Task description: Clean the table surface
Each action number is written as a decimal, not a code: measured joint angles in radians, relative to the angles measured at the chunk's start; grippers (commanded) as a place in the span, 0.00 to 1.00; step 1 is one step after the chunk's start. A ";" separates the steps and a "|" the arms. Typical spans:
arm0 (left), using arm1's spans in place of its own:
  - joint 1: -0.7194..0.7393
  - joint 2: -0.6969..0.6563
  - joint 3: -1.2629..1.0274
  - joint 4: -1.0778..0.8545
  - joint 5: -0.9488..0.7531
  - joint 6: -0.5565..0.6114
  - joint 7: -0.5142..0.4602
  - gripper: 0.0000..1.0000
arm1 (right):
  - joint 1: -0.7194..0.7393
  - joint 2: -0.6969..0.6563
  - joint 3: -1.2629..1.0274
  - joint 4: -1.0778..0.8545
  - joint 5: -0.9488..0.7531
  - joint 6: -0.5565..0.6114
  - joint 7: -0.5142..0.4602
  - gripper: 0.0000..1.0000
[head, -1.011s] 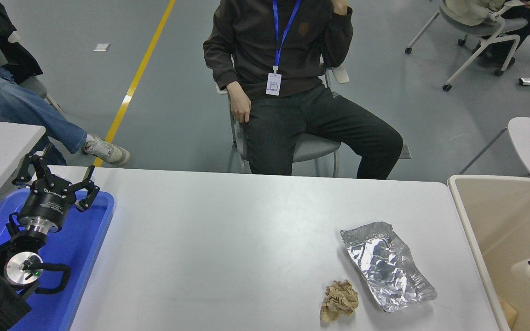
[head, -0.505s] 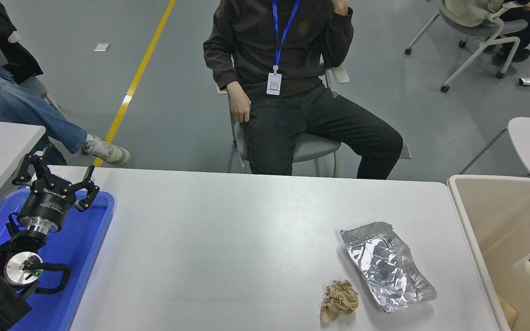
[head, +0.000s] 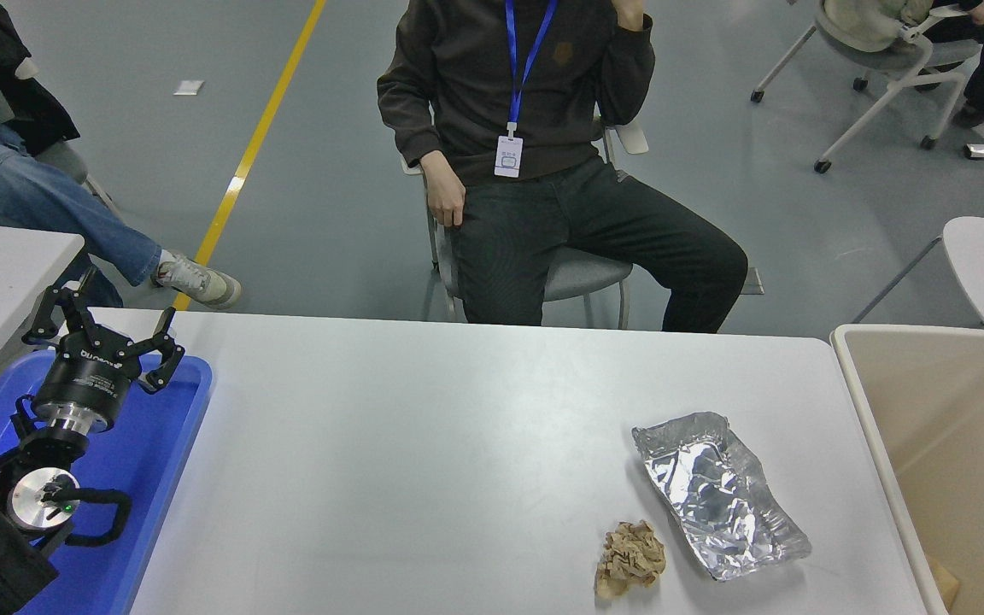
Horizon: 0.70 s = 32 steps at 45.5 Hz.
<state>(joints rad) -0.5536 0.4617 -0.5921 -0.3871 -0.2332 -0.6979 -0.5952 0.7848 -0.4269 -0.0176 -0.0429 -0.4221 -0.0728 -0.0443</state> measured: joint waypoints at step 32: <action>0.000 0.000 0.000 0.000 0.000 0.000 0.000 1.00 | 0.271 -0.263 0.556 0.459 0.000 -0.020 0.003 0.99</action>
<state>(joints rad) -0.5536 0.4618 -0.5921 -0.3871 -0.2332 -0.6980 -0.5951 1.0556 -0.6902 0.5380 0.4156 -0.4219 -0.0929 -0.0416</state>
